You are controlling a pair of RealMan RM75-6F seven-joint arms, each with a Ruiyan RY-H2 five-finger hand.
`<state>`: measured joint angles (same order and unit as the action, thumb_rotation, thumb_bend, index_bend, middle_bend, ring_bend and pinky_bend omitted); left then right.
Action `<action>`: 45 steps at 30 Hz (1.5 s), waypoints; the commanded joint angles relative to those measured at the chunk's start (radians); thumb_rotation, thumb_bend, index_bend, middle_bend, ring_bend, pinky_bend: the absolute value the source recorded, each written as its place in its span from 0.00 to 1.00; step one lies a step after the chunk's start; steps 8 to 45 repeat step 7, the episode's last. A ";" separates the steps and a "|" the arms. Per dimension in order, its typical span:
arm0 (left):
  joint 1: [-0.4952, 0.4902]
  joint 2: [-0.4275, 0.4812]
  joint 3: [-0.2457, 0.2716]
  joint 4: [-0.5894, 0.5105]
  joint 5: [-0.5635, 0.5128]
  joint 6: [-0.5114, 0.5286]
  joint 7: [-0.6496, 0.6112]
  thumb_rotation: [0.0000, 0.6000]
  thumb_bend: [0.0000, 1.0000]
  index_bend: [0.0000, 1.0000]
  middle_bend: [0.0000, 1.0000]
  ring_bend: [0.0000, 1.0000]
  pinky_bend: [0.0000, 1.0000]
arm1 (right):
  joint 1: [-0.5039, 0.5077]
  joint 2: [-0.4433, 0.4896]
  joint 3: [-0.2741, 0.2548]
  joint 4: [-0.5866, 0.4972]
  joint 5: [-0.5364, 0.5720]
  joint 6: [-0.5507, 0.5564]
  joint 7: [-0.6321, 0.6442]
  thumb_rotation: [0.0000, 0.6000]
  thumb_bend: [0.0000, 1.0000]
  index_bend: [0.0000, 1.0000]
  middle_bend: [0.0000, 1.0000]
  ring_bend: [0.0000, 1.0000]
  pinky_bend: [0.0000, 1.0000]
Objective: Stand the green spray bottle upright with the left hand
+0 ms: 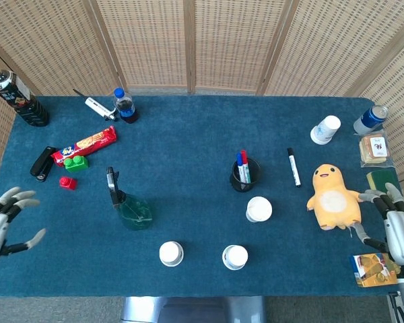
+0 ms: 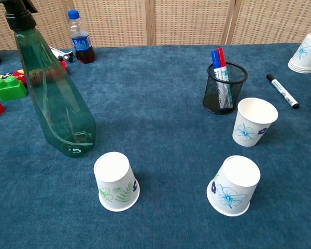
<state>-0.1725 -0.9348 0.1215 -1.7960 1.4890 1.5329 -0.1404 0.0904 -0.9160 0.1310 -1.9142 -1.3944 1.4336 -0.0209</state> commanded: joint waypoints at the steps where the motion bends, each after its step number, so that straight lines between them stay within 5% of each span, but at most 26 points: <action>1: 0.047 0.030 0.006 -0.029 -0.015 0.043 0.029 0.73 0.33 0.33 0.26 0.15 0.28 | 0.007 -0.002 -0.002 -0.001 -0.008 -0.002 -0.009 1.00 0.39 0.29 0.27 0.07 0.18; 45: 0.078 0.029 -0.015 -0.031 -0.009 0.066 0.028 0.75 0.33 0.32 0.27 0.16 0.28 | 0.014 -0.007 -0.007 -0.005 -0.014 -0.011 -0.011 1.00 0.39 0.29 0.27 0.07 0.18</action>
